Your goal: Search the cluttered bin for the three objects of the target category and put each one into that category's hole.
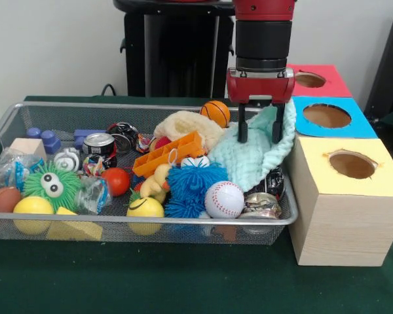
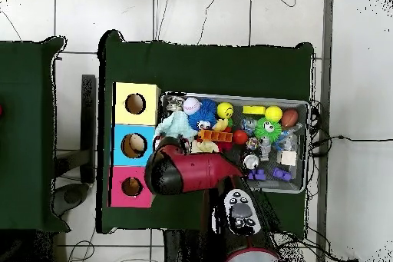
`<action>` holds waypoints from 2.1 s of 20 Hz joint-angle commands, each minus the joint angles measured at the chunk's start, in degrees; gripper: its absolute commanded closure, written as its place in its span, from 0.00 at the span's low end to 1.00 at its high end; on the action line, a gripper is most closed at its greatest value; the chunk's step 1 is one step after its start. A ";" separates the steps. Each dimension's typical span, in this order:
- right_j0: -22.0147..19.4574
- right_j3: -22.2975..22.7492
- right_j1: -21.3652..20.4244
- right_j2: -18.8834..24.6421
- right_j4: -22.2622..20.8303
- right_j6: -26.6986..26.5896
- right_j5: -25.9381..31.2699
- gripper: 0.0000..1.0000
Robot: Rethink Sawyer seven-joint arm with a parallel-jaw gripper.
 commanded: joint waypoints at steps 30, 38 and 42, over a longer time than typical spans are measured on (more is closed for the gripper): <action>-11.82 -16.71 -0.60 17.23 -7.53 -15.43 34.24 0.00; -15.89 -17.69 -1.95 20.12 -8.54 -19.46 40.45 0.00; -18.37 -17.14 -1.27 21.42 -10.58 -20.82 38.96 0.00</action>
